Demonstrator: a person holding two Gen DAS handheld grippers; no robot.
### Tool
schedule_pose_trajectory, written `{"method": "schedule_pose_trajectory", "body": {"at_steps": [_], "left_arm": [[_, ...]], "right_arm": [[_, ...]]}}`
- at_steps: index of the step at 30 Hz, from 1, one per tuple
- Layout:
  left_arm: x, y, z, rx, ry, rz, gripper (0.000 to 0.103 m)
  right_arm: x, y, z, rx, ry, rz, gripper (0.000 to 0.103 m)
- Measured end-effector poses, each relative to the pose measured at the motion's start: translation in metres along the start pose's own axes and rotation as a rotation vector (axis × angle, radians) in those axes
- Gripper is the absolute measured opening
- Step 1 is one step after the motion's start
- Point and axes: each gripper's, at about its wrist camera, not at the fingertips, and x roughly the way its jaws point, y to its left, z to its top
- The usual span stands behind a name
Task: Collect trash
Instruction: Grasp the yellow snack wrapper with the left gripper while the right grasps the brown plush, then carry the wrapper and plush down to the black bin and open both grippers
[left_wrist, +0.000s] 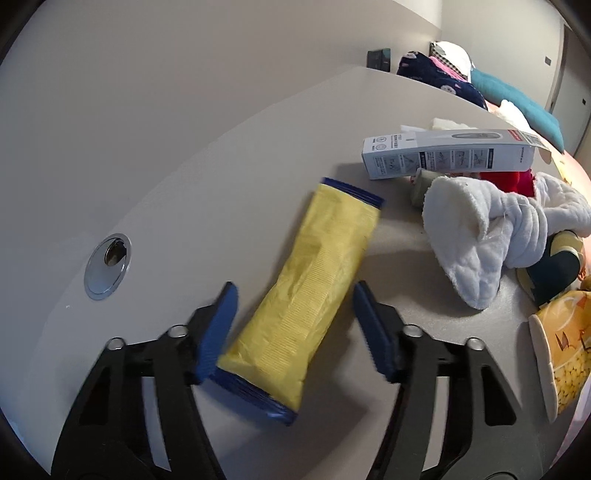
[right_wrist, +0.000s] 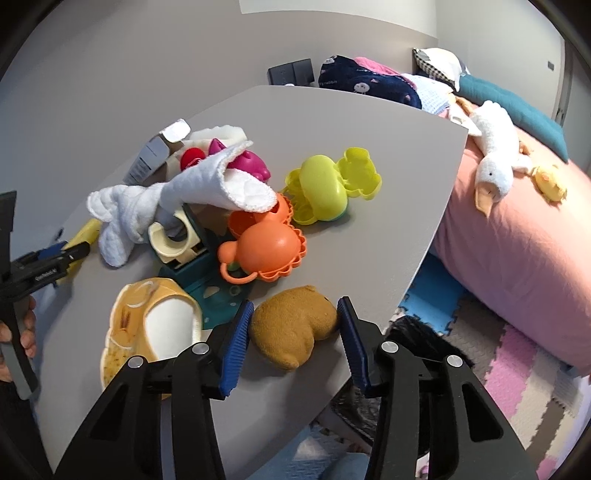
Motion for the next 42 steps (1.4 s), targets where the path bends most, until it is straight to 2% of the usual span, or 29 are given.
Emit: {"method": "schedule_pose_trajectory", "body": {"at_steps": [1,4,6,13,24,32,42], "left_arm": [[-0.001,0.000,-0.001,0.000,-0.001,-0.007,0.053],[-0.003,0.000,-0.005,-0.023,0.002,-0.042,0.033],[-0.006,0.000,-0.008,-0.045,0.007,-0.037,0.029],[-0.024,-0.008,-0.013,-0.068,-0.025,-0.037,0.028],[-0.078,-0.024,-0.019,-0.072,-0.091,-0.083,0.028],[-0.104,-0.072,-0.012,0.011,-0.124,-0.147,0.028],[-0.115,-0.153,0.002,0.111,-0.135,-0.275,0.028]], "right_arm": [[-0.001,0.000,-0.001,0.006,0.000,0.008,0.048],[-0.006,0.000,-0.001,0.009,-0.009,0.014,0.048],[-0.010,-0.001,-0.001,0.015,-0.015,0.020,0.048],[-0.025,-0.006,-0.003,0.028,-0.037,0.041,0.048],[-0.049,-0.020,-0.009,0.033,-0.065,0.054,0.048],[-0.069,-0.048,-0.018,0.069,-0.089,0.035,0.048],[-0.091,-0.100,-0.030,0.146,-0.107,-0.030,0.048]]}}
